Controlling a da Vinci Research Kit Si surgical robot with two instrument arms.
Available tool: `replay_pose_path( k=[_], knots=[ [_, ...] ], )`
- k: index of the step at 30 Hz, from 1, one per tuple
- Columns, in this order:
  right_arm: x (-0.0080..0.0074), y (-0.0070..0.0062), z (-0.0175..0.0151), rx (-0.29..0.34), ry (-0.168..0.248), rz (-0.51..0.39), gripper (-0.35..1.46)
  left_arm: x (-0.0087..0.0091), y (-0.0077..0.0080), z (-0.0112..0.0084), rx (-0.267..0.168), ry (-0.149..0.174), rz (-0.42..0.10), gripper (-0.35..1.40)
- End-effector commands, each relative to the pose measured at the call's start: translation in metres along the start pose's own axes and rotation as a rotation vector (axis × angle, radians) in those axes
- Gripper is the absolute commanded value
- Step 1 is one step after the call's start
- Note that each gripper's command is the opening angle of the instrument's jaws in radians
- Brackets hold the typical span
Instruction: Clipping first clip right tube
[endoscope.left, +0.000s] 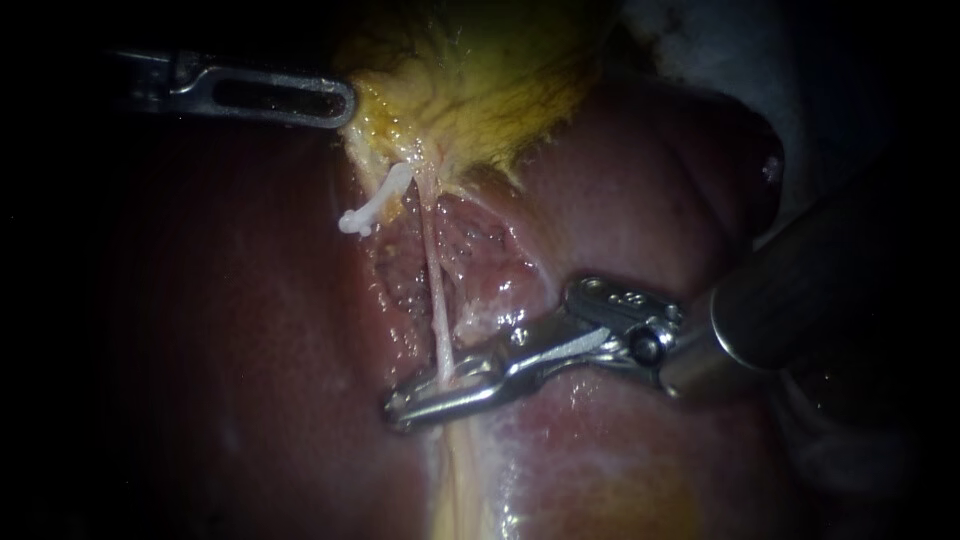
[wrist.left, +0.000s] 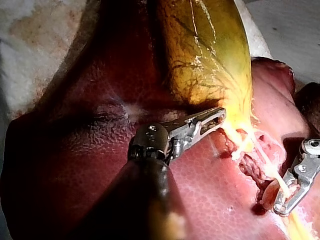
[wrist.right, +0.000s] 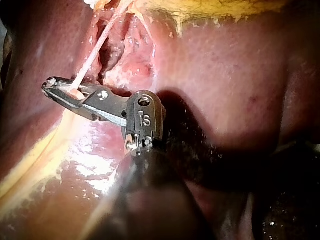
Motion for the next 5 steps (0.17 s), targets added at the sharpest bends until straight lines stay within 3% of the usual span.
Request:
replay_pose_path(
  k=[1, 5],
  knots=[
    [0.0000, 0.0000, 0.0000, 0.001, 0.000, 0.000, -0.35, 0.0000, 0.0000, 0.0000, 0.000, 0.000, 0.000, -0.35],
    [-0.0001, 0.0000, 0.0000, -0.001, -0.003, 0.000, -0.35, 0.0000, 0.0000, 0.0000, 0.000, 0.000, 0.000, -0.35]
  ],
)
